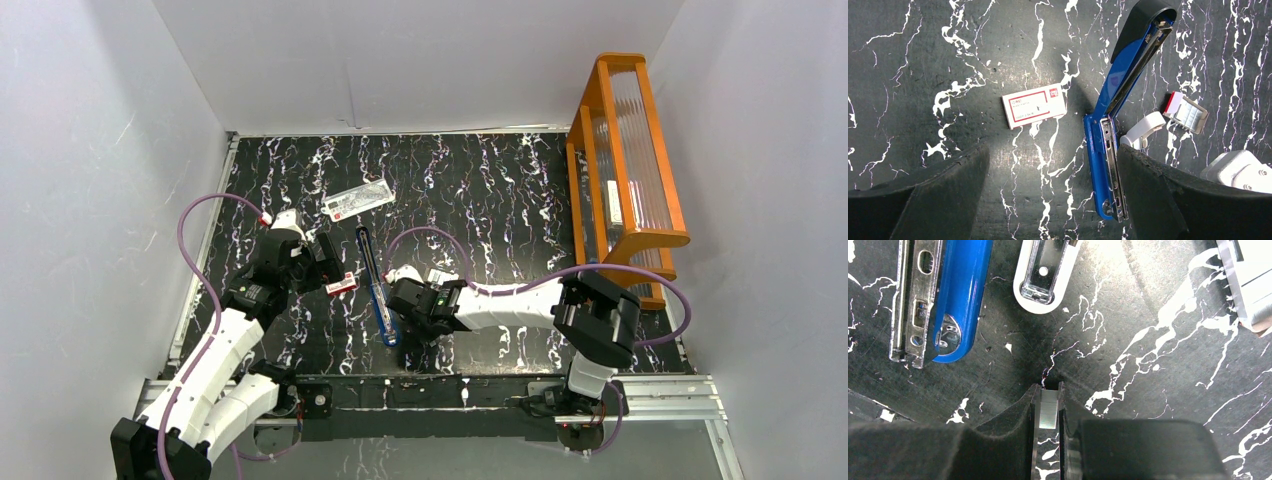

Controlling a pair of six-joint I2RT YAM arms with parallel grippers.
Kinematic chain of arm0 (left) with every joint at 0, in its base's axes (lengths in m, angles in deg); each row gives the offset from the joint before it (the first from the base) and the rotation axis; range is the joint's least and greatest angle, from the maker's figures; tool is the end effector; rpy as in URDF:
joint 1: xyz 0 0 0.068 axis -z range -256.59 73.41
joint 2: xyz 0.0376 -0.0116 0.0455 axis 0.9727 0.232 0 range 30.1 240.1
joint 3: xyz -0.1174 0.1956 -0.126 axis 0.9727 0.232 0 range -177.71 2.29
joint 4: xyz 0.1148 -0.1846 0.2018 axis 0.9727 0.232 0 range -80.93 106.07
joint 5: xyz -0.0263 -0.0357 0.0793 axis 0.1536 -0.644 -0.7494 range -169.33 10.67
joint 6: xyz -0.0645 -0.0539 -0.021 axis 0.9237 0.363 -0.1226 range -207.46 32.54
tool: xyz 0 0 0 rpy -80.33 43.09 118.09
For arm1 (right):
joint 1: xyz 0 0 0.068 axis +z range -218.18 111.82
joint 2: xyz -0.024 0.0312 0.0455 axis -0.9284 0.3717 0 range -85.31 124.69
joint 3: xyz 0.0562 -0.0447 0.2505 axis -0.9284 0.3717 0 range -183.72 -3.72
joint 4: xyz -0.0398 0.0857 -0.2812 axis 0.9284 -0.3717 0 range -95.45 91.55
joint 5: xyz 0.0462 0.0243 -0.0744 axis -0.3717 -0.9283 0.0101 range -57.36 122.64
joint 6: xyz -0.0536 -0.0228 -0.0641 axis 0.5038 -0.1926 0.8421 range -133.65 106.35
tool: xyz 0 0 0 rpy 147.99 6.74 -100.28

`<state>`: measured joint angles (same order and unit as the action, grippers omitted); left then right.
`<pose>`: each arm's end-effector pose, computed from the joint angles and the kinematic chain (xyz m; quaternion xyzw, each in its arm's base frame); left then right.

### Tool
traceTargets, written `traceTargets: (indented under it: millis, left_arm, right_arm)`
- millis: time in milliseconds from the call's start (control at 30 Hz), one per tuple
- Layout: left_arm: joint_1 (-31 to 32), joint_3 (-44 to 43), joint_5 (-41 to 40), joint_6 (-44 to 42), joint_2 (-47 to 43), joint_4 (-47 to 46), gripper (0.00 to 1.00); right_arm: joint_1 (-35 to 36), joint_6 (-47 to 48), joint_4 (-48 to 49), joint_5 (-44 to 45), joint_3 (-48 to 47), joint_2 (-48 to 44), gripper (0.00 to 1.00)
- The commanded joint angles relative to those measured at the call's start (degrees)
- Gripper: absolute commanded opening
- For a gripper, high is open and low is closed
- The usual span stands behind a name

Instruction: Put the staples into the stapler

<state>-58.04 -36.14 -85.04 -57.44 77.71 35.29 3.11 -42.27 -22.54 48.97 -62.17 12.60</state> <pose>0.2500 -0.0758 0.2263 -0.1115 0.8808 -0.1481 0.4357 0.1411 0.3496 0.0974 -0.3203 0.9094 0.0844 0.2515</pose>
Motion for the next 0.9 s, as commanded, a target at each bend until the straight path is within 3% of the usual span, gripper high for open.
traceTargets:
  millis: [0, 233, 433, 867]
  left_arm:
    - [-0.07, -0.81, 0.08, -0.23, 0.02, -0.01, 0.95]
    - [-0.04, -1.29, 0.00, -0.06, -0.73, 0.90, 0.95]
    - [-0.05, -2.07, -0.10, 0.28, -1.79, 2.25, 0.95]
    - [-0.04, -2.68, -1.84, 6.84, -6.46, 4.85, 0.94]
  right_arm:
    - [0.18, -2.58, -2.65, 1.89, -0.17, -0.54, 0.22]
    - [0.23, -8.36, -7.32, 7.77, -7.26, -2.64, 0.22]
    - [0.25, -12.13, -5.56, 9.72, -13.26, -2.56, 0.22]
    - [0.61, -12.68, -3.22, 13.54, -25.69, 7.96, 0.22]
